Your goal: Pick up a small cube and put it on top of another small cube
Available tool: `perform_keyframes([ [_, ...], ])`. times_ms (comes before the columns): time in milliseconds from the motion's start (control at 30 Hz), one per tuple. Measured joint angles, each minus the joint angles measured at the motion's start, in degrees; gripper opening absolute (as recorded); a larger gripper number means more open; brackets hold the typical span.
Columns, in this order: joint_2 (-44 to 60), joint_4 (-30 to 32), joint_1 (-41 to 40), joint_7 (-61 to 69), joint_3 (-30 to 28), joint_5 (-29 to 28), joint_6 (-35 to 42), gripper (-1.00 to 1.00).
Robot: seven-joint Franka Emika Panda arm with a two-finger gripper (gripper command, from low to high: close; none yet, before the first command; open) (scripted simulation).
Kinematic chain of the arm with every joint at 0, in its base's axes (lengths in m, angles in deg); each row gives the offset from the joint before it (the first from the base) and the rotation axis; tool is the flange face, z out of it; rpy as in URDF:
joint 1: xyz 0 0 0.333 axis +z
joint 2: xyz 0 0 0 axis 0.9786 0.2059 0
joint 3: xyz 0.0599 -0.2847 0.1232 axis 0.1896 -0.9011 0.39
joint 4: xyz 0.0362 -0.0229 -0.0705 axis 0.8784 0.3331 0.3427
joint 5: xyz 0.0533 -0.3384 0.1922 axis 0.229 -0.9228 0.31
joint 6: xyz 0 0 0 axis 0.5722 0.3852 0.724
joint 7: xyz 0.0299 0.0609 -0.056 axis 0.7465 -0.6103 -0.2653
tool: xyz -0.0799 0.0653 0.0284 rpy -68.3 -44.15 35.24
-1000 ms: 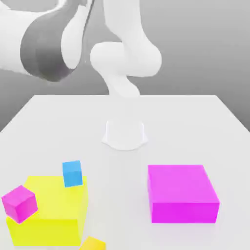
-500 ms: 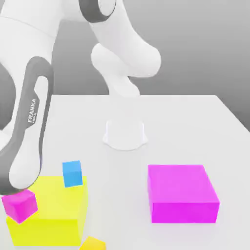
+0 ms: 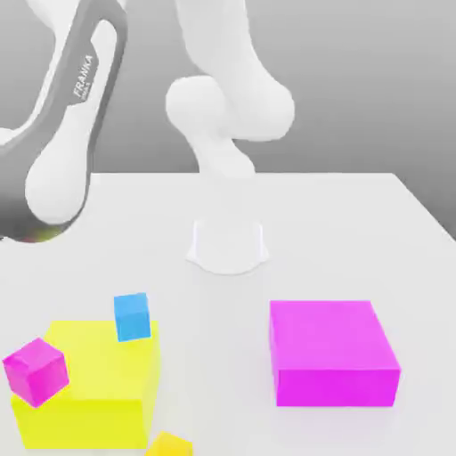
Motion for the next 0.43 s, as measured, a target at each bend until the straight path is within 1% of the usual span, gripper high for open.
perform_keyframes([
  [167,-10.09,6.46,2.38,-13.25,0.14,-4.74,3.82,-1.00],
  [233,-9.73,8.32,2.41,-15.55,0.27,-5.54,1.77,-1.00],
  [300,-6.90,9.76,2.48,-15.76,0.32,-5.17,-2.42,-1.00],
  [333,-5.93,10.19,2.47,-15.67,0.37,-4.94,-3.82,1.00],
  [433,-5.93,10.19,2.47,-15.67,0.37,-4.94,-3.82,1.00],
])
